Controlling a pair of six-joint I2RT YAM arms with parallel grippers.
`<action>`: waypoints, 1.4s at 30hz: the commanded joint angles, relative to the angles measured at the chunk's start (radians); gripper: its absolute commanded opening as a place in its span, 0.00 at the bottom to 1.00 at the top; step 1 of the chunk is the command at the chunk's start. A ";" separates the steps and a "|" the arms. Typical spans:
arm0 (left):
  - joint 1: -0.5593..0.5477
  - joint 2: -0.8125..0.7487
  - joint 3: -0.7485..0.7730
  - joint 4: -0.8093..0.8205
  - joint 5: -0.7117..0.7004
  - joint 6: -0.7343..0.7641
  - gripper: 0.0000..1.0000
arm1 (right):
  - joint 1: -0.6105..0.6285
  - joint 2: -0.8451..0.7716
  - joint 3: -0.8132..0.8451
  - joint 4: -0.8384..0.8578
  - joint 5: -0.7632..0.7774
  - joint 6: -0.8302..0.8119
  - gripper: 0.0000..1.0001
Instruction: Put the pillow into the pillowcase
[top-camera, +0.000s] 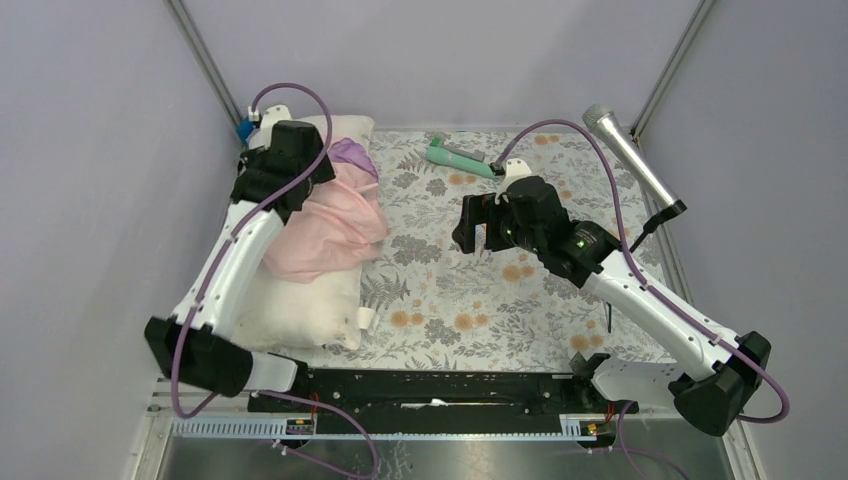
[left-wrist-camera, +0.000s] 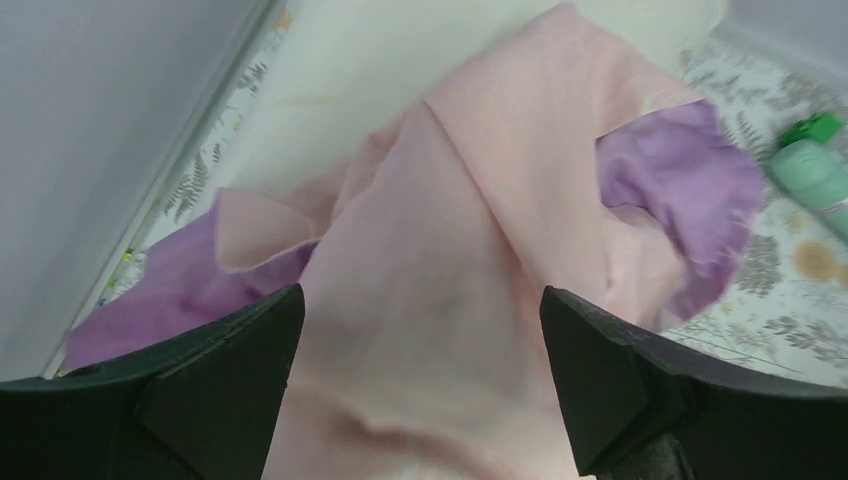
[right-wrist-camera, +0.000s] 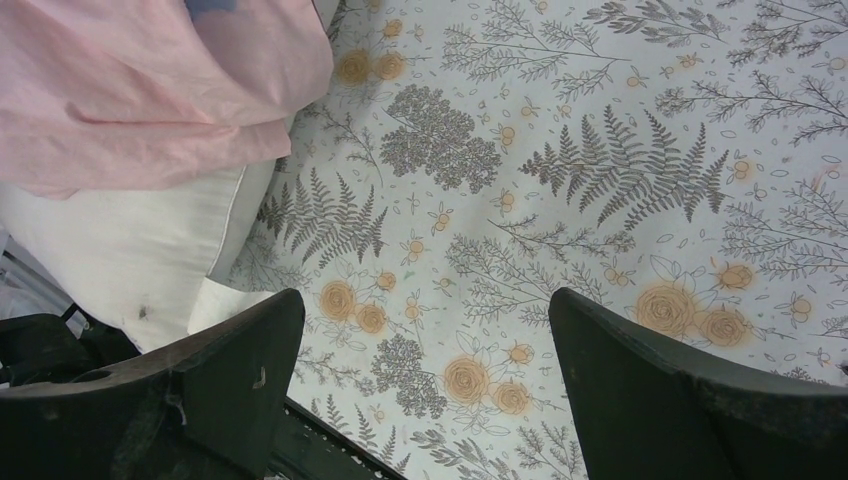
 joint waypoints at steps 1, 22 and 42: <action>0.048 0.111 -0.026 0.122 0.147 0.033 0.99 | 0.008 -0.002 0.009 0.037 0.046 -0.021 1.00; -0.324 -0.179 -0.102 0.310 0.818 0.066 0.00 | 0.006 0.001 0.053 0.015 0.208 -0.031 0.99; -0.312 -0.304 -0.087 0.389 0.945 0.093 0.00 | 0.006 -0.107 -0.209 0.510 -0.233 0.016 0.99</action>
